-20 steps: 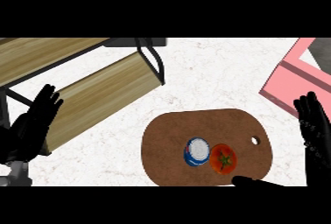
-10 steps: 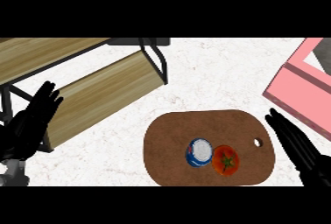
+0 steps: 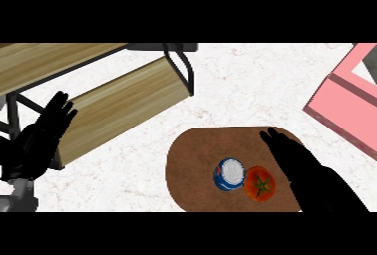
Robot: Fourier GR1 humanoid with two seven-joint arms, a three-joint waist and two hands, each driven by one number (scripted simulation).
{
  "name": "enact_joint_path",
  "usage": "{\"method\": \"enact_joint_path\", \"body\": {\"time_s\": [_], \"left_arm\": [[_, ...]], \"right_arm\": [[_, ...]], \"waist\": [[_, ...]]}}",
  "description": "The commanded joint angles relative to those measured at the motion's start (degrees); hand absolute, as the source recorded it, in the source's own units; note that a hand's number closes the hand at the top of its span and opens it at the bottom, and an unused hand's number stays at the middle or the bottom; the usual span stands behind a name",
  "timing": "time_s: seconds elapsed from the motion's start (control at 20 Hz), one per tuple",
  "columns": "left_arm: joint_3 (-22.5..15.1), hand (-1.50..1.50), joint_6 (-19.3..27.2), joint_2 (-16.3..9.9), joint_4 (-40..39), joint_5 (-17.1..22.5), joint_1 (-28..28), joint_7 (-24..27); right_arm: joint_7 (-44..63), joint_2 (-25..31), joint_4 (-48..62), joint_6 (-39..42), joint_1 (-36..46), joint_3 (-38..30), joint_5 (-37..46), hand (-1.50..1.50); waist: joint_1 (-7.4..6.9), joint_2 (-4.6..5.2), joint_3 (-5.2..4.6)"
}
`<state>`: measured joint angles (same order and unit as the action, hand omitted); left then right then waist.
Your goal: Pick the can from the cutting board and place it in the cardboard box
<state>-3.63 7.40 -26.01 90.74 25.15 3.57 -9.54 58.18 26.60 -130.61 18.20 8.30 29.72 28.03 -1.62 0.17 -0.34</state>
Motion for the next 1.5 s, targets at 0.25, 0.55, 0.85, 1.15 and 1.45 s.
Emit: {"method": "enact_joint_path", "body": {"time_s": [0.25, 0.55, 0.85, 1.15, 1.45], "left_arm": [[1.13, 0.0, -0.18, 0.66, 1.16, -0.61, -1.12, 0.04], [1.46, 0.0, -1.16, 1.09, 1.75, -1.07, -3.47, 0.42], [4.58, 0.0, -2.36, 0.32, 2.18, 0.31, -4.03, -1.45], [6.95, 0.0, -5.87, -0.81, 2.6, 0.55, -4.11, -1.49], [6.86, 0.0, -5.54, 0.24, 2.31, -0.42, -4.03, -1.69]], "right_arm": [[17.17, -8.89, 8.33, 7.56, 10.78, 1.2, -6.37, -1.5], [15.74, -9.94, 11.8, 5.69, 8.86, 4.66, -3.47, -1.5], [19.9, -13.81, 10.09, 8.6, 12.33, 4.81, -4.05, -1.5], [13.09, -14.03, 13.6, 9.39, 12.01, 2.65, -1.58, -1.5], [14.89, -14.12, 14.4, 13.14, 13.07, 2.91, -0.73, -1.5]], "waist": [[0.89, -0.16, 0.21], [1.28, -0.27, 0.28], [1.3, -0.34, 0.27], [1.36, -0.26, 0.31], [1.52, -0.32, 0.27]]}}
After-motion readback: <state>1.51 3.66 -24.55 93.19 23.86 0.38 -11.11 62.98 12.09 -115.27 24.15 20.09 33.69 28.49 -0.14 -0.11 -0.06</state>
